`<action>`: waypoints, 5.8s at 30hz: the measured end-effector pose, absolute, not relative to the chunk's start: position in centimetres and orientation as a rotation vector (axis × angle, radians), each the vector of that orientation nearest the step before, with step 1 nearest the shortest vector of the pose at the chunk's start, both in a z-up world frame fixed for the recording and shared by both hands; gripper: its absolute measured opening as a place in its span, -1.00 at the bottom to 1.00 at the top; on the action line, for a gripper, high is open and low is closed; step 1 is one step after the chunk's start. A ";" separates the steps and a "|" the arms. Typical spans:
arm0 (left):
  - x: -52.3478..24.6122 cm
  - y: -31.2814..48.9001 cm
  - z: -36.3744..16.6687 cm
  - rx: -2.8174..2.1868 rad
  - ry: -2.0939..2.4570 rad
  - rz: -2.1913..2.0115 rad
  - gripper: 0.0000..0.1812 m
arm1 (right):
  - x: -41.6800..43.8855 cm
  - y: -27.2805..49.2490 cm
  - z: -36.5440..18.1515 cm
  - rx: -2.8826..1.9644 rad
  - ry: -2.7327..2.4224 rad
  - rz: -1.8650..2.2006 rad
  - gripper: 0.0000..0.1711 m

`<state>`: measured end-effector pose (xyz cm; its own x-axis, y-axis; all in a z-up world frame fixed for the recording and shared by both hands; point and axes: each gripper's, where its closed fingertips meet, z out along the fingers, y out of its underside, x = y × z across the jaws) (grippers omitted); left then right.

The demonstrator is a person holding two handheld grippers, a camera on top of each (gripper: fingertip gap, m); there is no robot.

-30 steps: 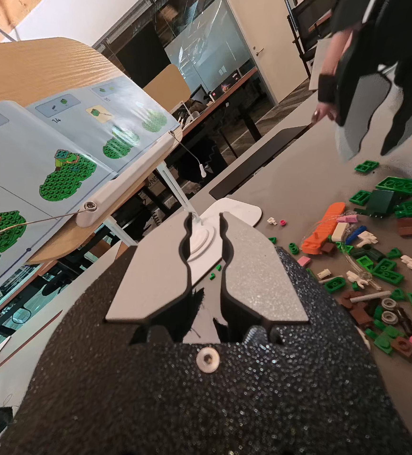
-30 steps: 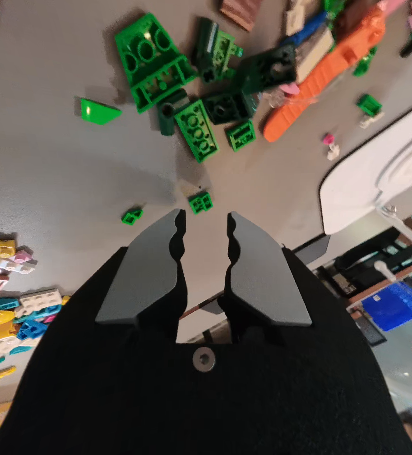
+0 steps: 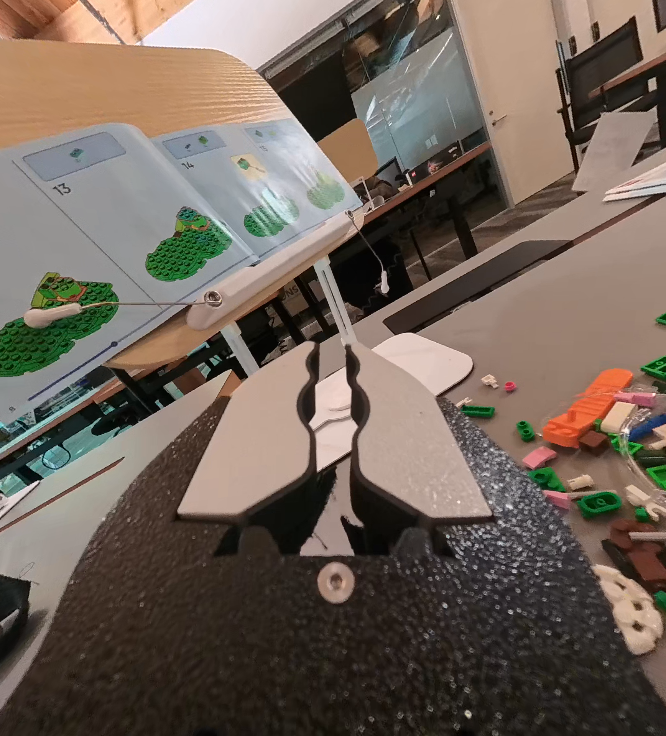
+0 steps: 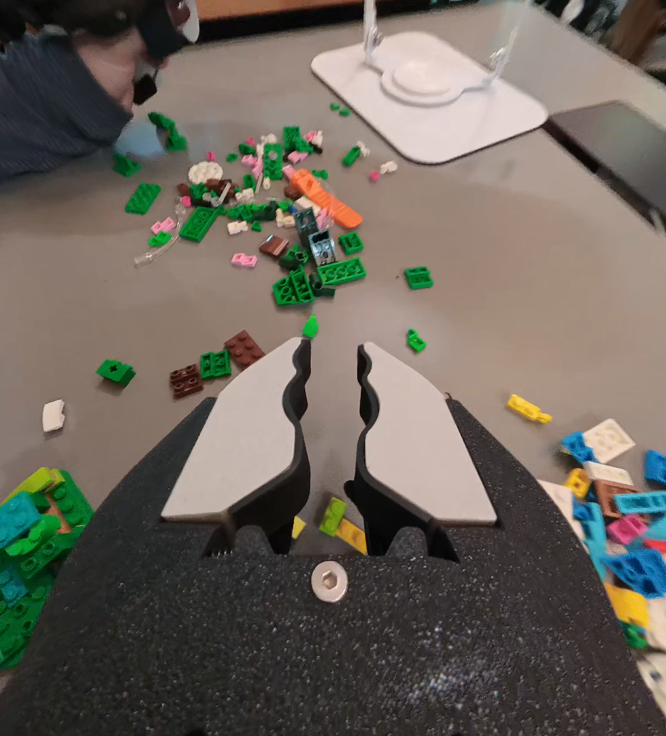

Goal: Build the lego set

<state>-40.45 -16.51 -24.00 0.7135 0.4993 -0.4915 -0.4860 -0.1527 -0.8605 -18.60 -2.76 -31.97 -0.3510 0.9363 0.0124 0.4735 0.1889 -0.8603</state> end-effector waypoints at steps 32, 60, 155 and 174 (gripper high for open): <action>-39.5 -15.6 -24.9 -1.507 0.020 0.769 -0.92 | -24.8 -5.8 -34.7 -1.076 -2.337 0.459 -0.89; -40.6 -16.1 -25.0 -1.516 -0.034 0.747 -0.94 | -29.3 -17.9 -34.8 -0.648 -2.645 0.862 -0.80; -42.9 -17.8 -24.6 -1.477 -0.256 0.601 -0.90 | -26.9 -6.0 -29.9 -1.082 -2.065 0.678 -0.70; -42.0 -16.8 -25.1 -1.499 -0.181 0.631 -0.81 | -3.6 13.5 -27.3 -1.355 -1.248 0.569 -0.70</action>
<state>-42.03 -16.84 -25.07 0.8285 0.4929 -0.2658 -0.2765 -0.0527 -0.9596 -3.59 13.52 -27.31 0.3172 0.8903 0.3268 0.3373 0.2162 -0.9162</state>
